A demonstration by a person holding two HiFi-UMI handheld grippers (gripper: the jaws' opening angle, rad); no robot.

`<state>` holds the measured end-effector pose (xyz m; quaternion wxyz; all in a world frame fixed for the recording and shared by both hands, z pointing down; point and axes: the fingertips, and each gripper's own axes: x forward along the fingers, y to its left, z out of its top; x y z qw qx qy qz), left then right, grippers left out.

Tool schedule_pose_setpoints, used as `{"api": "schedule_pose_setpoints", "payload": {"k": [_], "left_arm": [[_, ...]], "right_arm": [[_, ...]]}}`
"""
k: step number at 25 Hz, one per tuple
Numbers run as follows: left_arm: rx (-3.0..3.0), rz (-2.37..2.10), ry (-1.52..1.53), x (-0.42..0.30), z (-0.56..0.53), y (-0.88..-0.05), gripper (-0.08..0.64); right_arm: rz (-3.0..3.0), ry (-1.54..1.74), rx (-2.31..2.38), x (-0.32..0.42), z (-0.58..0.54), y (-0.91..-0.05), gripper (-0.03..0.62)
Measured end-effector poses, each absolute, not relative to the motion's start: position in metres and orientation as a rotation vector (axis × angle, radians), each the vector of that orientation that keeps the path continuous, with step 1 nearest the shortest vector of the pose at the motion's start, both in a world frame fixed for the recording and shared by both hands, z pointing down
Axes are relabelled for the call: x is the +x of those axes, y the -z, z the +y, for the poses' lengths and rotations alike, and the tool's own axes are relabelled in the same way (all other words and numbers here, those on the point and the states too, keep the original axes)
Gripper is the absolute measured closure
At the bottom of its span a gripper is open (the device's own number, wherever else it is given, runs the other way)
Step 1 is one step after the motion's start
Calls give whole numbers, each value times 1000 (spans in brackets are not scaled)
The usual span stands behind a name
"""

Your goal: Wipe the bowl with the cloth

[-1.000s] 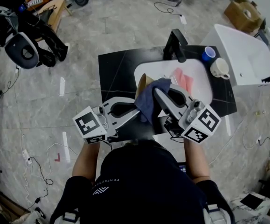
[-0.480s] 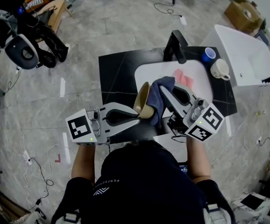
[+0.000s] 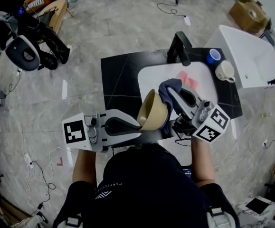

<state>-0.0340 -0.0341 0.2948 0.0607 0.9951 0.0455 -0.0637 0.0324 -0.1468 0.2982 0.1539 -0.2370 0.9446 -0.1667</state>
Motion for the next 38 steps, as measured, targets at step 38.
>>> {"api": "schedule_pose_setpoints", "payload": {"k": [38], "left_arm": [[2919, -487, 451, -31, -119, -260, 548]], "right_arm": [[2823, 429, -438, -10, -98, -307, 545]]}}
